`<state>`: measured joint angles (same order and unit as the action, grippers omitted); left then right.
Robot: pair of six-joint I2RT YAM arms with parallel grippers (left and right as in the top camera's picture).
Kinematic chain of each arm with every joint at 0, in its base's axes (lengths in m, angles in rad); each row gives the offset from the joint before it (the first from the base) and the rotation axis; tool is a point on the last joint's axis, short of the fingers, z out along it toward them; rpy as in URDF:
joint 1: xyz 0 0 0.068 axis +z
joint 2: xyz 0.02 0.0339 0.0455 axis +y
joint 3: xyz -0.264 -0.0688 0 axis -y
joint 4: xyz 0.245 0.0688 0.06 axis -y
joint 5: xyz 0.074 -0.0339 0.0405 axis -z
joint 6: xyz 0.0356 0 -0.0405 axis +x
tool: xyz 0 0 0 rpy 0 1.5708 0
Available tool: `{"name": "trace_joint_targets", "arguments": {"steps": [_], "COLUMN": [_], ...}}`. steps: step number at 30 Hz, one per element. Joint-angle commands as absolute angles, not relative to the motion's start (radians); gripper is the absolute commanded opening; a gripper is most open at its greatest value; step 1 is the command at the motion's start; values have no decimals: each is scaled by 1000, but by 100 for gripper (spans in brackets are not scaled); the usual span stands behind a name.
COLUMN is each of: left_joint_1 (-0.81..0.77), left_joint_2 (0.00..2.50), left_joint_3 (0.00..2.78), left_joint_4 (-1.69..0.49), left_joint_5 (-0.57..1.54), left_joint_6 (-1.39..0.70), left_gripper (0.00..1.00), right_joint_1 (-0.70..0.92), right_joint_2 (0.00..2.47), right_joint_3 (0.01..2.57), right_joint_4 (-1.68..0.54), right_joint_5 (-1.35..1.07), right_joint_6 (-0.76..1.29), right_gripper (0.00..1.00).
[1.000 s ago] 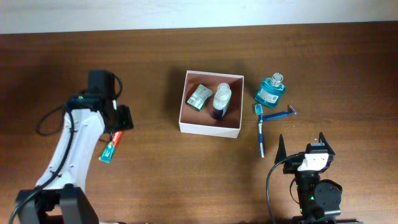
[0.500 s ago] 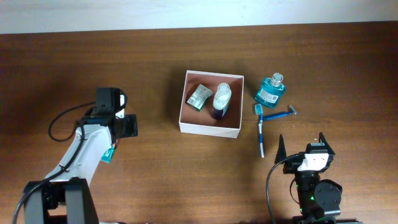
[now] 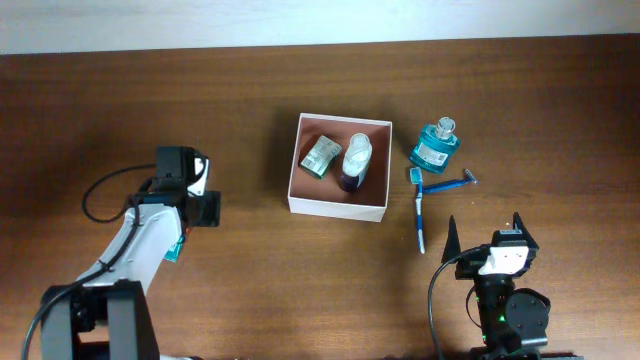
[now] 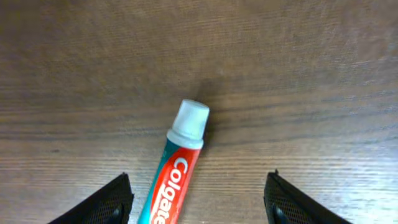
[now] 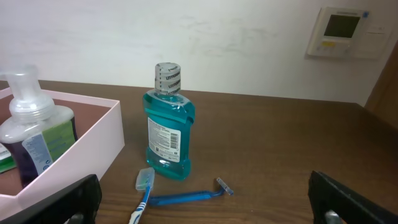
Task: Pack container
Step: 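Lower the left gripper and grasp the toothpaste tube, then carry the toothpaste tube into the box and release it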
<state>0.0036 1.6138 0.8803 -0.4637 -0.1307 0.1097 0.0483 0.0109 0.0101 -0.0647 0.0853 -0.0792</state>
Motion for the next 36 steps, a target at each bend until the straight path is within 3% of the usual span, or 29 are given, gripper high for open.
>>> {"name": "trace_joint_targets", "arguments": {"steps": [1, 10, 14, 18, 26, 36], "left_joint_1": [11, 48, 56, 56, 56, 55], "left_joint_2": [1663, 1728, 1728, 1728, 1728, 1724], "left_joint_3": [867, 867, 867, 867, 868, 905], "left_joint_4": [-459, -430, -430, -422, -405, -367], "left_joint_5": [-128, -127, -127, -127, -127, -127], "left_joint_6": [130, 130, 130, 129, 129, 129], "left_gripper": [69, 68, 46, 44, 20, 5], "right_joint_1": [44, 44, 44, 44, 44, 44], "right_joint_2": [4, 4, 4, 4, 4, 4], "right_joint_3": [6, 6, 6, 6, 6, 6], "right_joint_4": [-73, -73, -73, -73, -73, -73], "right_joint_5": [86, 86, 86, 86, 86, 86], "right_joint_6": [-78, -78, -78, -78, -78, -78], "right_gripper": [99, 99, 99, 99, 99, 98]}}
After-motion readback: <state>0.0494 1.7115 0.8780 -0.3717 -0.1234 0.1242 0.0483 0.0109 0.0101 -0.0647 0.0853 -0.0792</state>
